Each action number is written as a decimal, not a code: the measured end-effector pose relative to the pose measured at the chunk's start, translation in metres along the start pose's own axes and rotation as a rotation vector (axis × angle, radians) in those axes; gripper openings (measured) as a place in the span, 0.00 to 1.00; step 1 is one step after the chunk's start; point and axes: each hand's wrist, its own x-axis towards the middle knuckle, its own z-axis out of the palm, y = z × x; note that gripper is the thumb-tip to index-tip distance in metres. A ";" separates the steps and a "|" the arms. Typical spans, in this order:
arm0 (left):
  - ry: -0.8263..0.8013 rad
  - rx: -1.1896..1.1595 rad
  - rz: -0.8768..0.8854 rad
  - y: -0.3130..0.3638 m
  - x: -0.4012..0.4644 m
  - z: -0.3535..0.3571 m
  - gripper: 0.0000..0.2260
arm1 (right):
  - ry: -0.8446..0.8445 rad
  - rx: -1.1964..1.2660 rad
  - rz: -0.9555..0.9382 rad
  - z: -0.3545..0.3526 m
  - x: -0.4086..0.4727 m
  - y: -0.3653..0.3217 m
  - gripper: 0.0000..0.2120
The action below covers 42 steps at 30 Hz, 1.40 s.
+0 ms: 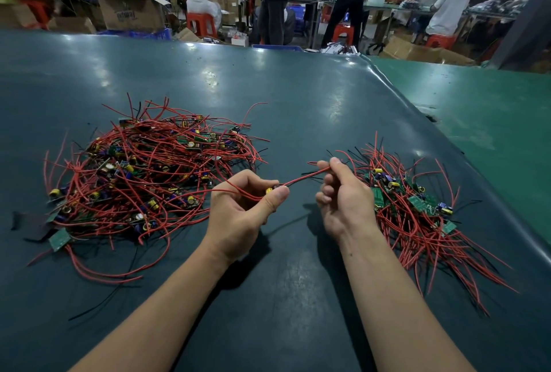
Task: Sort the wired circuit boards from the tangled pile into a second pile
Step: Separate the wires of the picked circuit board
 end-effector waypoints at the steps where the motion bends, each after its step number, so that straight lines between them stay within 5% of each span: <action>1: -0.005 0.004 0.005 0.000 0.000 0.000 0.05 | 0.011 0.009 0.004 -0.001 0.001 0.000 0.12; 25: -0.141 0.106 -0.037 -0.001 0.000 -0.004 0.06 | 0.088 0.009 0.035 0.002 -0.001 0.010 0.16; 42: -0.060 0.219 -0.036 -0.002 0.002 -0.002 0.05 | 0.103 0.032 0.060 0.007 -0.008 0.007 0.16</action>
